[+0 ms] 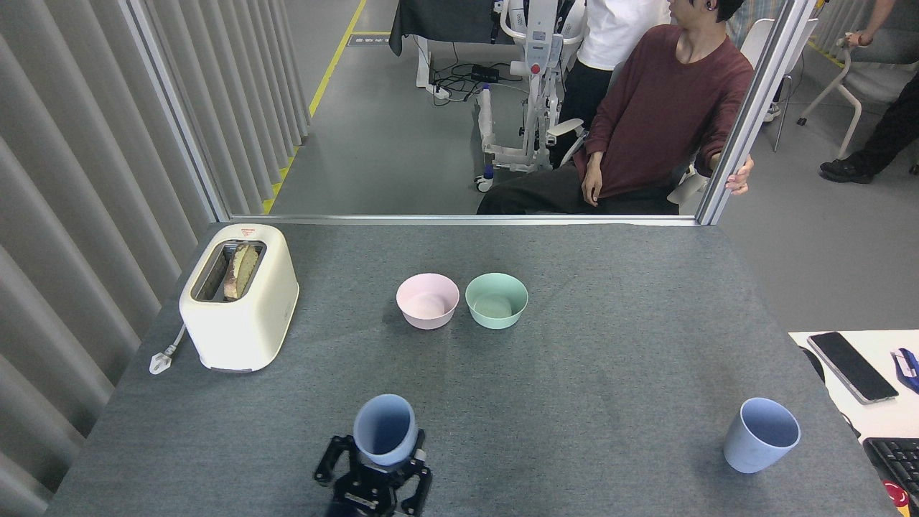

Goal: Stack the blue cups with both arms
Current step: 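Carry the blue cup with the left gripper toward the table center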

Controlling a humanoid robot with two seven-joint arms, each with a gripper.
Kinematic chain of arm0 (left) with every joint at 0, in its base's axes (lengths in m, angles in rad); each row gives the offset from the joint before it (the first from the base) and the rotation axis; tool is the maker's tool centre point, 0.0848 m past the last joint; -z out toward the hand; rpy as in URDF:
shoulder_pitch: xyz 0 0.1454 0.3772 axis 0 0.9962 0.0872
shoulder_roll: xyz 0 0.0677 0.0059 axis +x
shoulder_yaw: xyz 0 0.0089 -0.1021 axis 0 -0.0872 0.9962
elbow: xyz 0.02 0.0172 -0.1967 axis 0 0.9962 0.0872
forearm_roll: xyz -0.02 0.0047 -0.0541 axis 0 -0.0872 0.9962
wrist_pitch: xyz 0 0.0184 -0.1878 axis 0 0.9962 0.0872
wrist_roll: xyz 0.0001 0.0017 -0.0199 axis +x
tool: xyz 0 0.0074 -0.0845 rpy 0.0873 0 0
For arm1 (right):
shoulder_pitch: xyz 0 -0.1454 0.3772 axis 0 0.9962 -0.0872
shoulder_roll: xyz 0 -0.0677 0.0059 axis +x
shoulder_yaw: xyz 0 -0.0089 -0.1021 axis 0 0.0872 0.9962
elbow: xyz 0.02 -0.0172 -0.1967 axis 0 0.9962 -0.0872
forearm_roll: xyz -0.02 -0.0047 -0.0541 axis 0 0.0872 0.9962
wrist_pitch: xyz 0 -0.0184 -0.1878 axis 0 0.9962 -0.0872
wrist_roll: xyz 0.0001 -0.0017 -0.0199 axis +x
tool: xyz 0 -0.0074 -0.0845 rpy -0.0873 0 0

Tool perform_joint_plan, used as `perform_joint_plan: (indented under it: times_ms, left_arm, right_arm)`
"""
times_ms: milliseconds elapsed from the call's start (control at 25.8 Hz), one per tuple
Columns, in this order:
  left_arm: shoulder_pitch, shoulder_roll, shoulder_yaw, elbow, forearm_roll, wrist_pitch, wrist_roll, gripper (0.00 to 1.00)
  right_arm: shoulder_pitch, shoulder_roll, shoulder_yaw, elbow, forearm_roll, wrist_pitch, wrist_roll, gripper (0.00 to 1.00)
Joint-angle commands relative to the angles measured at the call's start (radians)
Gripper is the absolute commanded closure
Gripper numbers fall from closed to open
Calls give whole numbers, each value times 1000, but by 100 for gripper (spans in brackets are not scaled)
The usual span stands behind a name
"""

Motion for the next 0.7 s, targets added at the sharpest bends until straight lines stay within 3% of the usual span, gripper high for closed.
perform_joint_plan:
  times_ms: [0,194,311,350,388,660]
  left_arm:
    - [-26,-92,-60,79,-84,-31,-5,43]
    - [-67,-102,-89,182,-96,-30,8,41]
    - [-74,-99,-88,186,-93,-27,13,25]
    - [-74,-98,-88,186,-92,-27,21,7]
    - [-74,-96,-88,183,-87,-27,27,0]
    - [-58,-98,-85,174,-84,-28,34,0]
  right_arm:
    - [-1,0,-2,-1,0,-1,-1,0]
    - [-3,2,-4,1,0,-1,-2,0]
    - [-1,3,-2,-1,0,1,-2,0]
    - [-1,3,-1,1,0,1,-2,0]
    - [-3,3,-1,1,0,1,-2,0]
    - [-6,5,-1,-1,2,-1,-2,0]
